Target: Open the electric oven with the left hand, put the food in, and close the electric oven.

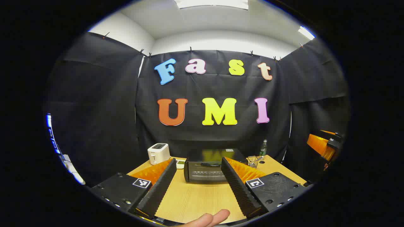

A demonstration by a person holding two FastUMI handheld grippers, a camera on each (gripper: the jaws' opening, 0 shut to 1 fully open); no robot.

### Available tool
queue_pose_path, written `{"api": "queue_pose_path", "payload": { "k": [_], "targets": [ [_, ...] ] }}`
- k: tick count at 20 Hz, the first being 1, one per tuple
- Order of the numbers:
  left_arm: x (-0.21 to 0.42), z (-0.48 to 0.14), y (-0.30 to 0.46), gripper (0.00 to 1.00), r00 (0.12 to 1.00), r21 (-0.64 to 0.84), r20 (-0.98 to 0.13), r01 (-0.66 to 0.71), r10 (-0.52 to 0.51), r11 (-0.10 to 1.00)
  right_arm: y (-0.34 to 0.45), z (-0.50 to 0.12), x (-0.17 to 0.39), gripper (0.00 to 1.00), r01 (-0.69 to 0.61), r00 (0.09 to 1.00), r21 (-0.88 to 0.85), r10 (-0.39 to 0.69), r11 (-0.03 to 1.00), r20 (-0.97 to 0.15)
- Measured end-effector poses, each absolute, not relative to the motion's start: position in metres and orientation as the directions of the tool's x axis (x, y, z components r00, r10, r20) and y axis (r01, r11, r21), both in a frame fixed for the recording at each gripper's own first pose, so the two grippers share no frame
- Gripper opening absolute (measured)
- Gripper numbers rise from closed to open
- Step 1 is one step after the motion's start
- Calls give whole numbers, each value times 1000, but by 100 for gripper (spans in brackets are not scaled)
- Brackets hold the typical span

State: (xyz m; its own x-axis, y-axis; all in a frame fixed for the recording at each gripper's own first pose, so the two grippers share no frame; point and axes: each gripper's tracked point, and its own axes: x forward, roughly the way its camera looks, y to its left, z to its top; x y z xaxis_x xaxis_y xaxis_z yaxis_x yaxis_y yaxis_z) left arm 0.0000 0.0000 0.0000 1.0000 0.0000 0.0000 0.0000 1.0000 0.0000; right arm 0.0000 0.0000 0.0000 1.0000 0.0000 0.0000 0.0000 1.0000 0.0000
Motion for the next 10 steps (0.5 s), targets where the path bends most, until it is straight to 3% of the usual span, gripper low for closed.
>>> {"api": "queue_pose_path", "payload": {
  "k": [10],
  "targets": [
    [18, -9, 2, 94, 1000, 21, 8, 13, -13, 1000, -15, -14, 7, 100, -10, 1000, 29, 9, 1000, 24]
  ]
}}
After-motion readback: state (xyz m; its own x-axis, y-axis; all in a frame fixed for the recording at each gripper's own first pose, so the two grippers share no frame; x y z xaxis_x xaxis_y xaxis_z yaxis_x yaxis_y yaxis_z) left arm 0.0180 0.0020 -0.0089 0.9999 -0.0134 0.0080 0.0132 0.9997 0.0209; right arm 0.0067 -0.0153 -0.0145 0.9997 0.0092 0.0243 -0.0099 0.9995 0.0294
